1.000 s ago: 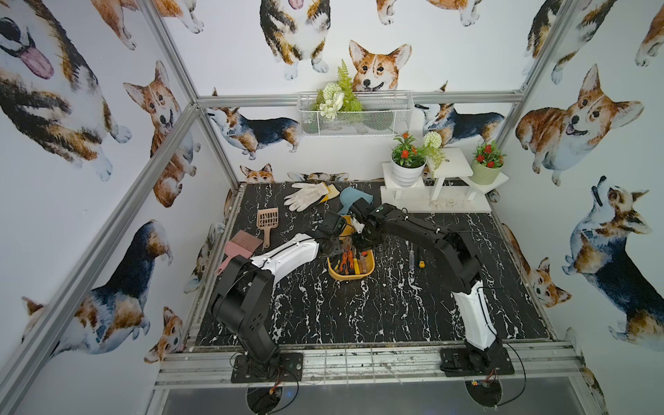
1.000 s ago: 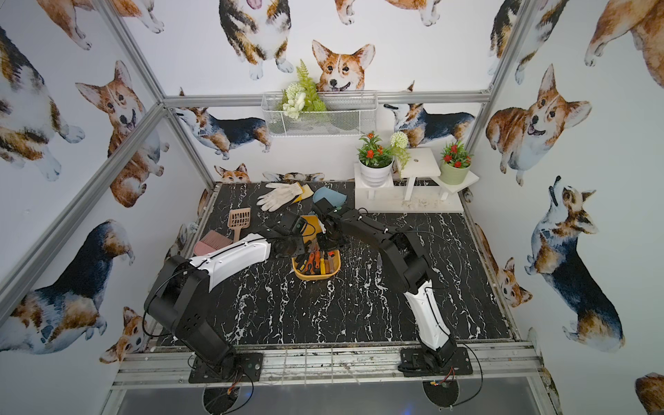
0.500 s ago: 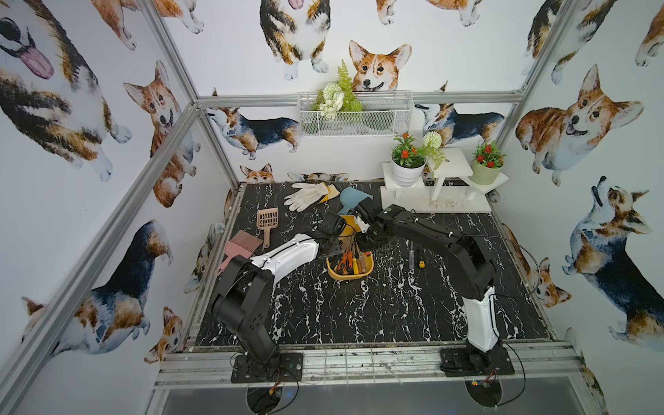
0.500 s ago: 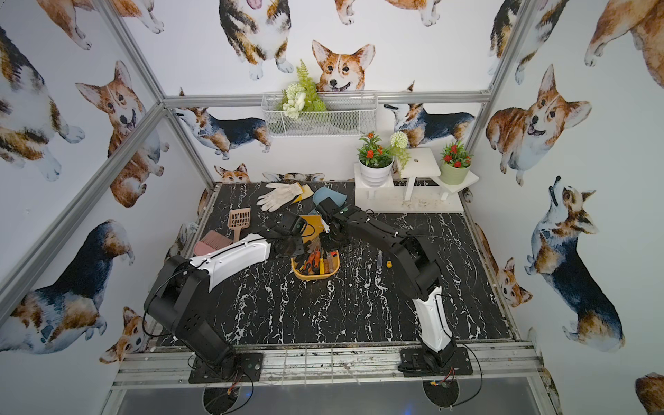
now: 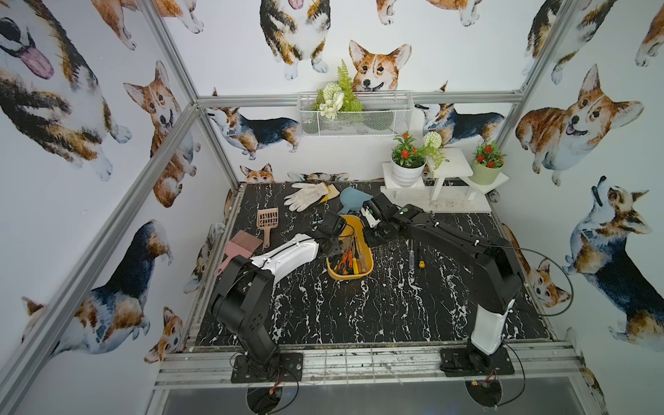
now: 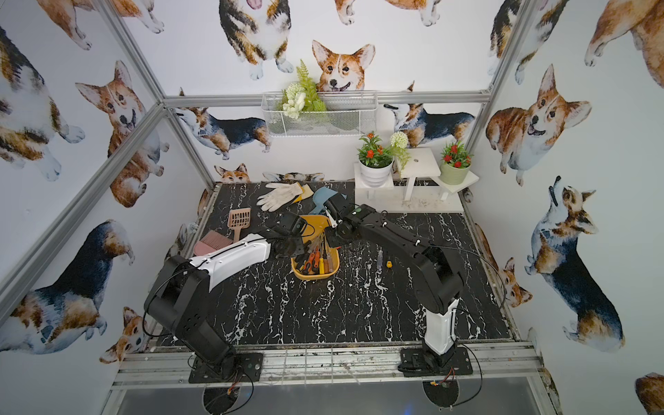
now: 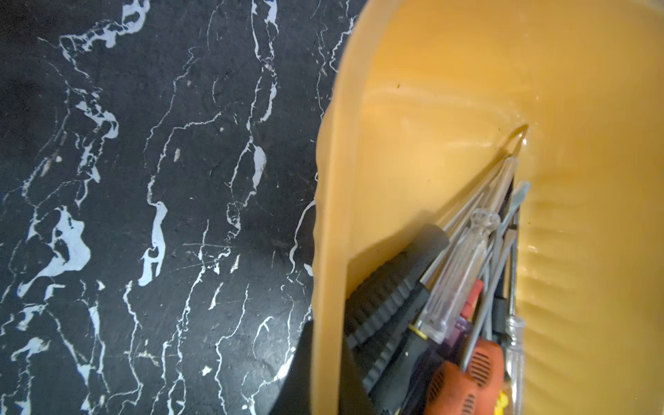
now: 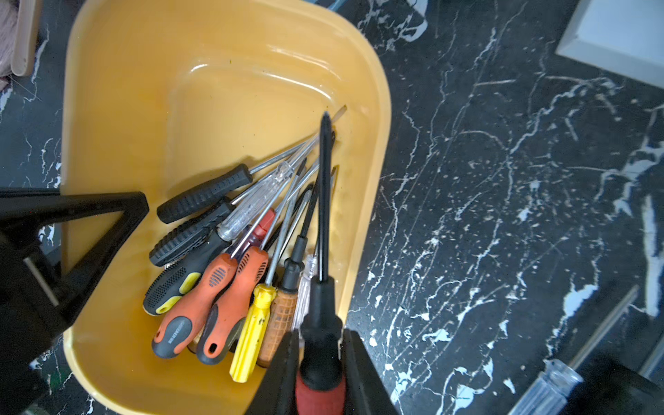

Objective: Take out the screwdriver from the storage box
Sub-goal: Place the screwdriver at the center of the board.

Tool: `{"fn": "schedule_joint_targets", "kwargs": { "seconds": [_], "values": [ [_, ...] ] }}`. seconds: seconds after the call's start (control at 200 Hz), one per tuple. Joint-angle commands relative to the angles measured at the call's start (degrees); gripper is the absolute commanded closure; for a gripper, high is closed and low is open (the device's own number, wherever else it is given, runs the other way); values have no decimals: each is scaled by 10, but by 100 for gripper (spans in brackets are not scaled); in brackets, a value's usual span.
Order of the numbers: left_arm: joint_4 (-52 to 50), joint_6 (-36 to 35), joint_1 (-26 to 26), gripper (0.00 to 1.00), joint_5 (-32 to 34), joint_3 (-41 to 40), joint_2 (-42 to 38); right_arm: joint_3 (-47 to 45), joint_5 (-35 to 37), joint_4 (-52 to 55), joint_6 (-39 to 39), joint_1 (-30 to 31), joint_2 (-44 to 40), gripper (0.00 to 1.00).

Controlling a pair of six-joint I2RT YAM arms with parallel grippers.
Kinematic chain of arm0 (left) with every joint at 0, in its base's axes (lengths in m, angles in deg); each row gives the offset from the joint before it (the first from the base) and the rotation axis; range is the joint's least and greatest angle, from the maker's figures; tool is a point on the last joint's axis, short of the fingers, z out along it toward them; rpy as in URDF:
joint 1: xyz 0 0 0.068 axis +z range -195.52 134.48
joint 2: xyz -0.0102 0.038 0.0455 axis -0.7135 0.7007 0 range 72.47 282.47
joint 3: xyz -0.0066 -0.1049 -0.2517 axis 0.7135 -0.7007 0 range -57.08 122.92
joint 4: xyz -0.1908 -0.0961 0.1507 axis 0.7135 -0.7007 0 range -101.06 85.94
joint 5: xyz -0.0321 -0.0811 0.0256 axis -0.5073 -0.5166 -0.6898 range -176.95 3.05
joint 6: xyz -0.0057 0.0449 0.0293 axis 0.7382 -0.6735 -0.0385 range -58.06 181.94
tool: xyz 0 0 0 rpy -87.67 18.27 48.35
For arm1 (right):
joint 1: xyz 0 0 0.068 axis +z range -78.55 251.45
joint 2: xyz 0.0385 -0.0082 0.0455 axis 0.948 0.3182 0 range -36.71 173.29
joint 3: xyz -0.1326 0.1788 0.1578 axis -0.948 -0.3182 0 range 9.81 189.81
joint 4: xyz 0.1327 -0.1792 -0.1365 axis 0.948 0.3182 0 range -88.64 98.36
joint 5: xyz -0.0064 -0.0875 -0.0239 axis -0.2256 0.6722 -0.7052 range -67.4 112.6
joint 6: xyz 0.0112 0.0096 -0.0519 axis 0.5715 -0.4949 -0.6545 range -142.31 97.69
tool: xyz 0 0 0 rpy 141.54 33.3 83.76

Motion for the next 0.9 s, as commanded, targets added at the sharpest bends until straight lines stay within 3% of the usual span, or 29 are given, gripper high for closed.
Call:
{"fn": "schedule_joint_targets", "kwargs": {
  "seconds": [0.0, 0.305, 0.896],
  "values": [
    [27, 8, 0, 100, -2, 3, -6, -29, 25, -27, 4, -9, -29, 100],
    [24, 8, 0, 100, -1, 5, -7, -105, 30, -59, 16, -56, -80, 100],
    [15, 5, 0, 100, 3, 10, -7, -147, 63, -31, 80, -131, 6, 100]
  ]
}}
